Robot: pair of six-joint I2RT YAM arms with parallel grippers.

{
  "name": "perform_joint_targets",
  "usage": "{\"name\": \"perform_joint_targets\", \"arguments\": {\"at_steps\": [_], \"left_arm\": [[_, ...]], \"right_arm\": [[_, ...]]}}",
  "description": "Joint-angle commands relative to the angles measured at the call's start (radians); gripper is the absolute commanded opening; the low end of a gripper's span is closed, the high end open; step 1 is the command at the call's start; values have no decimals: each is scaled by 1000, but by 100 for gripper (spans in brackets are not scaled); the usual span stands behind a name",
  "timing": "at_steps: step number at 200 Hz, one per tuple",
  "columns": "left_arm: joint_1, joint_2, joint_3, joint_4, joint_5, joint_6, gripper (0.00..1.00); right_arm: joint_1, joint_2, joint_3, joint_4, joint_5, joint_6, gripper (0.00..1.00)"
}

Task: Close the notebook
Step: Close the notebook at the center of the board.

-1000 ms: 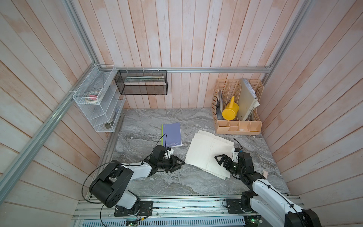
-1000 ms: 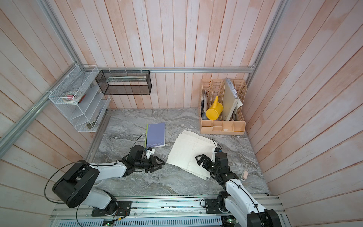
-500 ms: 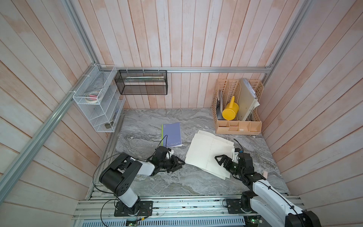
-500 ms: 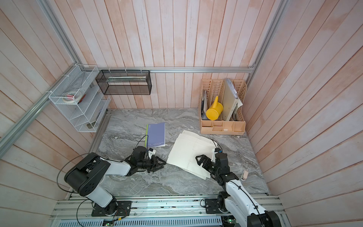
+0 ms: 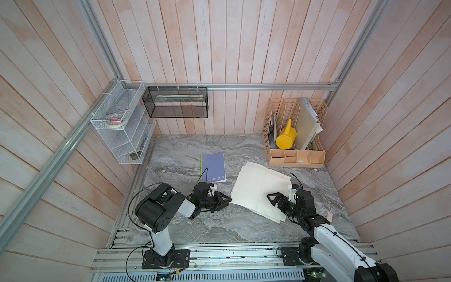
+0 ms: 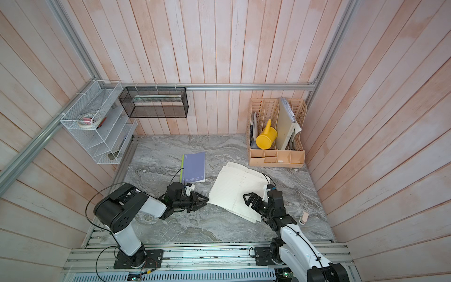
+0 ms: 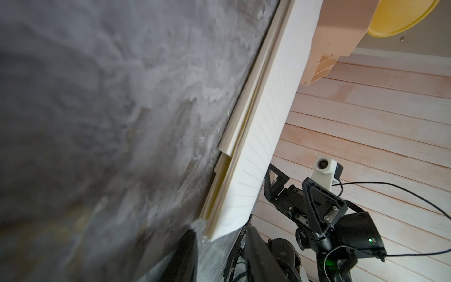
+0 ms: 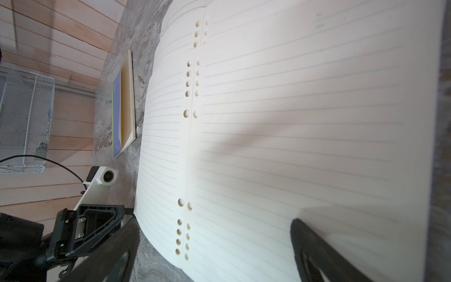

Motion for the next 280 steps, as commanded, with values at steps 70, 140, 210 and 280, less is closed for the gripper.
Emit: {"name": "perform_joint_targets", "arguments": {"at_steps": [70,140,210,280], "left_arm": [[-10,56,-18,70,-26,-34,27],[-12,48,-28,86,-24,-37,11],[-13,22,-42,101,-37,-36,0],[-15,-89,4,-52,-39,48,0]], "right_arm": [[-4,0,-34,-30,-19,12,98],[-4,10,-36,-15,-25,14,98],[-3,15,-36,-11,-31,12,98],[-4,10,-30,-7,-33,15,98]]}}
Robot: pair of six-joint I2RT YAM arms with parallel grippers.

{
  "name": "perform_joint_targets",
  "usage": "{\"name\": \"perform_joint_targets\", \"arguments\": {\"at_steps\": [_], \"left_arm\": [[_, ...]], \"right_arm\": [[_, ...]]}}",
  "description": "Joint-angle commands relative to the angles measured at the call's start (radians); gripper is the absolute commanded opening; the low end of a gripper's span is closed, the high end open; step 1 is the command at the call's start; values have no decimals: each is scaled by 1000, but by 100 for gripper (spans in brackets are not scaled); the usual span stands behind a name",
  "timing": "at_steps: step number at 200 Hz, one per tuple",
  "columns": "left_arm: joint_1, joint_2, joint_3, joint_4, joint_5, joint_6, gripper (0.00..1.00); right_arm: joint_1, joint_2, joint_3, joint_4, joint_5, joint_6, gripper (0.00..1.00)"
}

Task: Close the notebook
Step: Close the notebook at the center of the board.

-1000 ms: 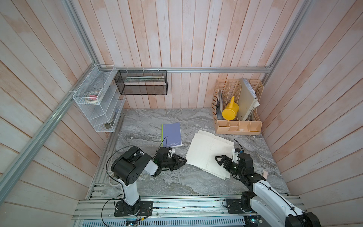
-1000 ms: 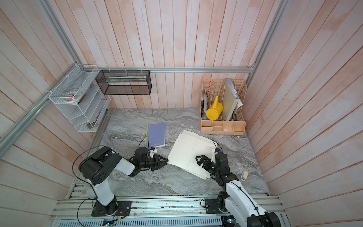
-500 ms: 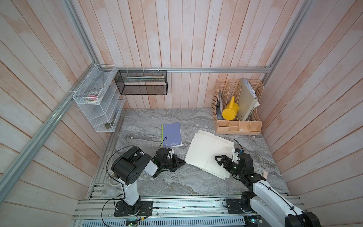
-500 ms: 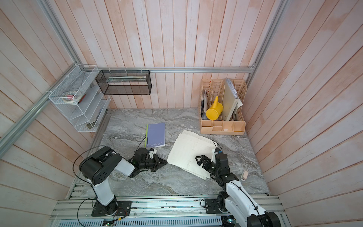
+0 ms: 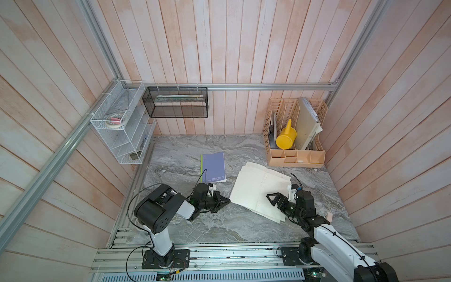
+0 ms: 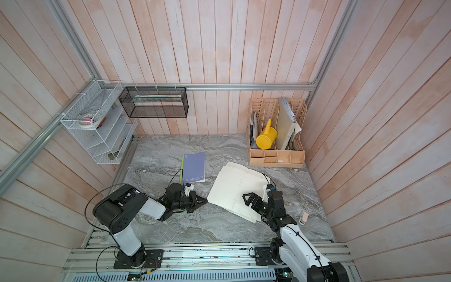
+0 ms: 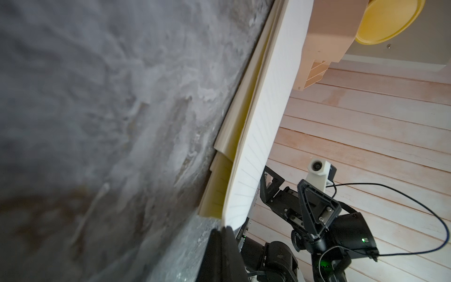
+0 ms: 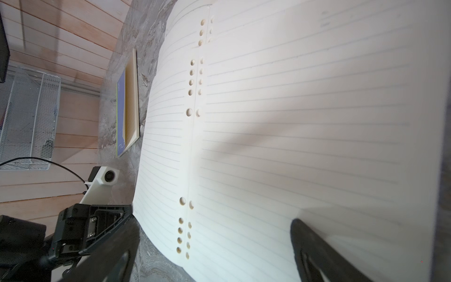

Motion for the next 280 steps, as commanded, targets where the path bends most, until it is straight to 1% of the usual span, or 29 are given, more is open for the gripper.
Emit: {"name": "perform_joint_targets", "arguments": {"at_steps": [1,59,99,132,177,194,217,250,280], "left_arm": [[-7,-51,31,-74,-10,58,0],[-10,-175,49,-231,-16,118,0],[-19,-297,9,-364,-53,151,0],[-32,-402,-42,-437,-94,149,0],[-31,-558,-112,-564,-141,151,0],[-32,-635,-126,-650,-187,153,0],[-29,-724,-137,-742,-217,158,0],[-22,-800,-124,-883,-256,182,0],[-19,-882,-141,-961,-305,161,0]], "right_arm": [[-2,3,-18,-39,-14,12,98],[0,-20,12,-36,-17,11,98],[5,-10,33,-35,-25,12,98],[31,7,45,-21,-17,22,98],[115,48,72,11,27,47,98],[155,68,74,30,46,60,98],[203,93,67,63,68,83,98],[252,104,65,82,87,105,98],[279,96,65,86,94,120,98]]}}
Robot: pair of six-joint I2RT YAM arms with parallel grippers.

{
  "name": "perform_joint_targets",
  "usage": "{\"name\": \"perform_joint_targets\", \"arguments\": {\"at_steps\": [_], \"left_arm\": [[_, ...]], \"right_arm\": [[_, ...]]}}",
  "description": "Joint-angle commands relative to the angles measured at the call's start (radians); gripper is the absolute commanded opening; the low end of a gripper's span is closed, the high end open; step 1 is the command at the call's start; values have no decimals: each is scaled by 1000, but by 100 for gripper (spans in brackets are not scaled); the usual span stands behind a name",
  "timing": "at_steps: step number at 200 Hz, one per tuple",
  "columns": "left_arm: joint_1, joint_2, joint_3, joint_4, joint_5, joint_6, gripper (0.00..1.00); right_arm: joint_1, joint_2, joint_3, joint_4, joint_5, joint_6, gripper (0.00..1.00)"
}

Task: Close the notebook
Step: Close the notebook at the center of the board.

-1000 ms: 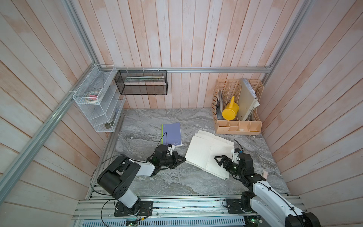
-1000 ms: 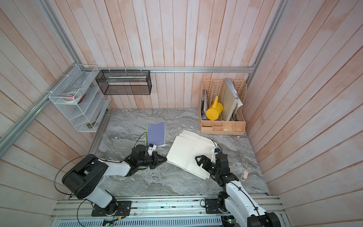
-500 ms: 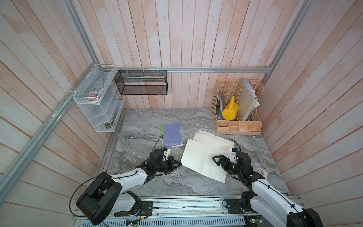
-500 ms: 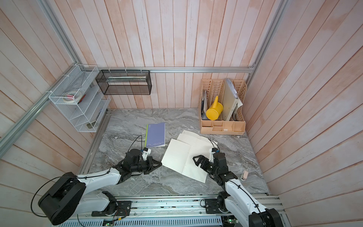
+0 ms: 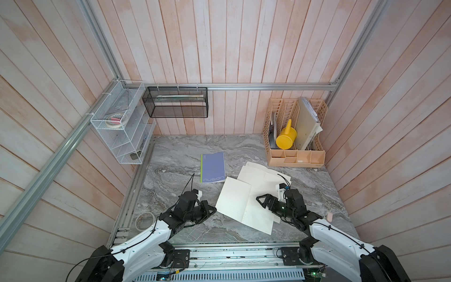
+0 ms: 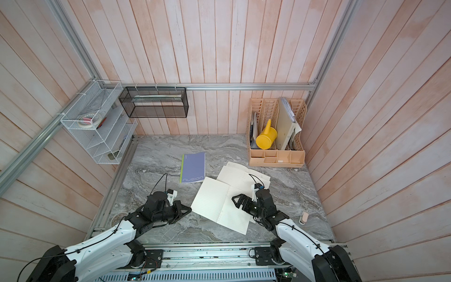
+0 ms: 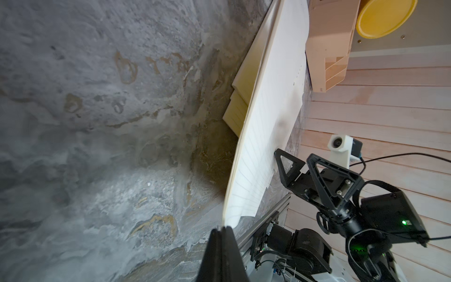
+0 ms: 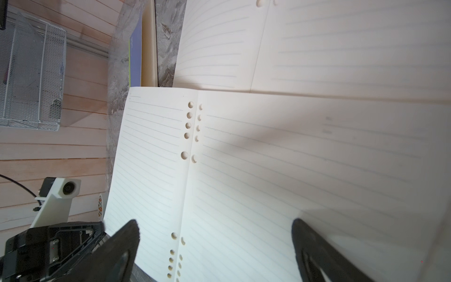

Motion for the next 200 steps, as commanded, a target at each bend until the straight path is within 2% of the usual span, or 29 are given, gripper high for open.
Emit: {"name": "perform_joint_targets", "arguments": {"at_steps": [1,51,84,134,200], "left_arm": [[8,-63,-15,-113,-73,5,0],[9,-225,-7,-305,-157,-21,0],[11,-307,12,-434,-216,-34,0],[12,-418,15,-567,-270,-70,0],[12,-534,75,-748,-322,-83,0]], "right_arm": [[21,-4,14,20,30,23,98],[31,35,25,42,19,4,98],[51,102,26,142,-12,21,98],[150,297,101,258,-23,17,98],[228,556,217,367,-79,19,98]]}}
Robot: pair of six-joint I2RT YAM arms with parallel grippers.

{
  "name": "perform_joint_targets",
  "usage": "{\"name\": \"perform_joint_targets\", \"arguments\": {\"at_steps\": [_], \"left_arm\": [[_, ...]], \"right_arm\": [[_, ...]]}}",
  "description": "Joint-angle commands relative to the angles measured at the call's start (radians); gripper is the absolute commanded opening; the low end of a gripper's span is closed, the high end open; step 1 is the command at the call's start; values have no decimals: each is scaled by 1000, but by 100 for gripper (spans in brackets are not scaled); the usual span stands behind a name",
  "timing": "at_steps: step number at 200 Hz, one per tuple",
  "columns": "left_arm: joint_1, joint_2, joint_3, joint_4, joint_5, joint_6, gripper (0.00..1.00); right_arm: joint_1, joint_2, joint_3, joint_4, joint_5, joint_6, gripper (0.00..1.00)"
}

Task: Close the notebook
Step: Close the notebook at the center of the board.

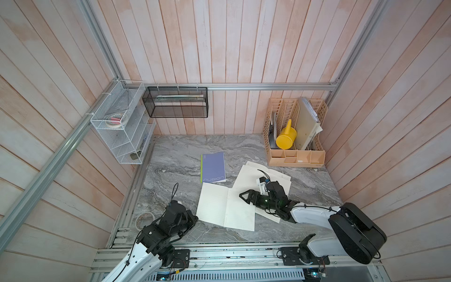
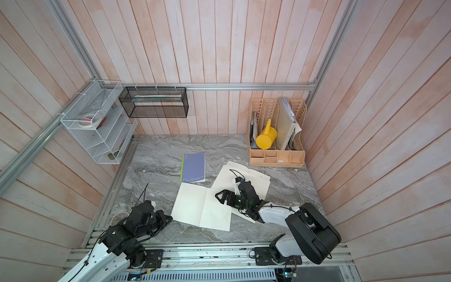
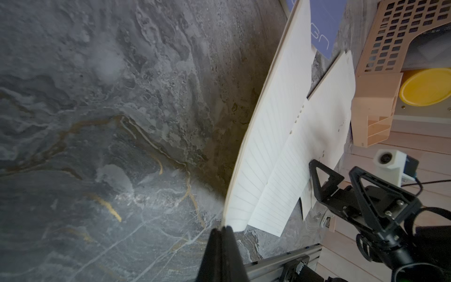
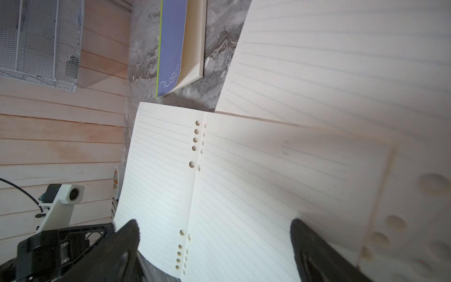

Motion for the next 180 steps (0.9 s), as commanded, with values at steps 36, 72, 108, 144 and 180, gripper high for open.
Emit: {"name": "perform_joint_targets", "arguments": {"at_steps": [36,72,108,144,180], "left_arm": [[6,-38,75,-123,-30,8,0],[7,-26,101,-132,-11,35,0],[6,-21,112,-93,11,49,0],[6,10,91,50,84,83,1],[6,52,55,200,169,120,25]], "right_arm": [[55,174,60,105,-53,25,98],[76,210,87,116,-61,28,98],[80,230,97,117,-69,26,98],[85,243,97,130,-73,31,98],[88,235,87,128,-67,33,98]]}}
